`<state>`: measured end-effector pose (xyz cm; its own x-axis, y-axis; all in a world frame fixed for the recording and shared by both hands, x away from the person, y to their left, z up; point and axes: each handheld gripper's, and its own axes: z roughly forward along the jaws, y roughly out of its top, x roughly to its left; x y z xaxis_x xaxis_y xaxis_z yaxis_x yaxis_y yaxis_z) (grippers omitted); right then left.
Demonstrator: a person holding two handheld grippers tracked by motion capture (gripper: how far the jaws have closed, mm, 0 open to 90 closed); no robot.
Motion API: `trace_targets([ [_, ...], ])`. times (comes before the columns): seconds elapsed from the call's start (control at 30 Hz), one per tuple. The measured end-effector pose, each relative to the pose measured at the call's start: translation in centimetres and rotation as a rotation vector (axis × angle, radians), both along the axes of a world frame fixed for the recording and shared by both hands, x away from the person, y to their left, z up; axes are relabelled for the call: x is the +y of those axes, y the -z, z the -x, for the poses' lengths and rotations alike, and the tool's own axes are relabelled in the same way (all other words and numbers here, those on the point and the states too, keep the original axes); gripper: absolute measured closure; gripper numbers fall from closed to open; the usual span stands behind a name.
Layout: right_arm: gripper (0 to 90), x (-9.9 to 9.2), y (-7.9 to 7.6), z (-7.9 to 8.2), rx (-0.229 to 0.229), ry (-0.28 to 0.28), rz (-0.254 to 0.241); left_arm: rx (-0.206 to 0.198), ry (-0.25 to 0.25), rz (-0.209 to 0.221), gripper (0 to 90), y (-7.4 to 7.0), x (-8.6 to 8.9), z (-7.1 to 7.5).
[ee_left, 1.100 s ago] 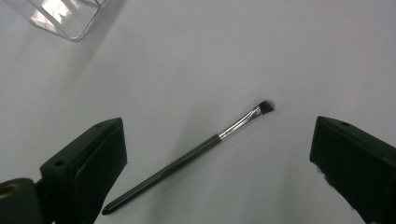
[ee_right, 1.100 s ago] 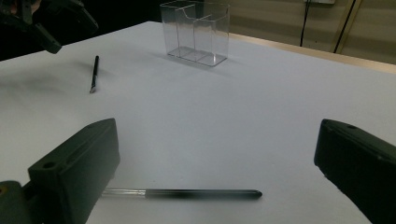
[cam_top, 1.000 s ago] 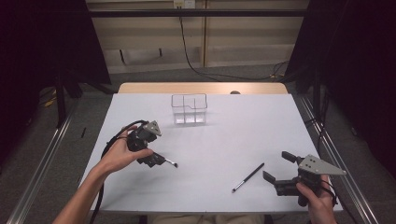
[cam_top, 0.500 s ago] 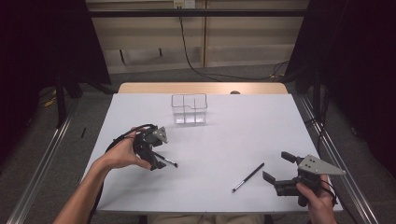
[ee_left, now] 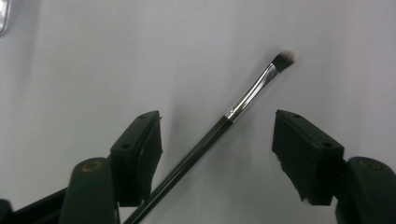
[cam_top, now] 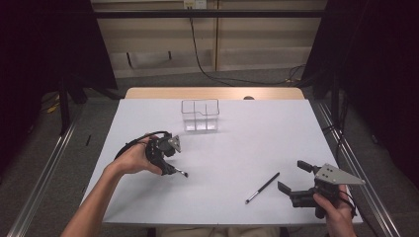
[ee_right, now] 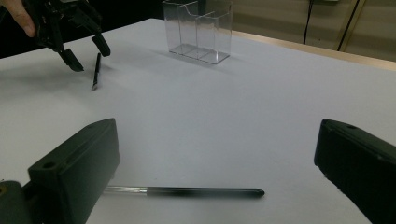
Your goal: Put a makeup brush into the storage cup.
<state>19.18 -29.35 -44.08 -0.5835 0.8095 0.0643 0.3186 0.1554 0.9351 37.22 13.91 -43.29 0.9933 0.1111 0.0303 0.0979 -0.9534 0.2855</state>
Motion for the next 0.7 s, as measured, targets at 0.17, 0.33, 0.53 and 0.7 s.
trace_targets([
  [0.17,0.0,0.0,0.0,0.0,-0.001,0.0,-0.001,-0.011,0.024,-0.039,36.6,0.3,-0.4,0.0],
  [0.33,0.0,0.0,0.0,0.0,0.0,0.001,0.0,0.001,0.036,-0.072,43.8,0.9,-0.4,-0.3],
  [0.53,0.0,0.0,0.0,0.0,0.001,-0.001,0.004,0.044,0.043,-0.096,53.2,1.3,-1.2,-0.4],
  [0.7,0.0,-0.1,0.0,0.0,0.003,0.002,0.001,0.082,0.054,-0.154,60.4,1.3,-1.9,-0.7],
])
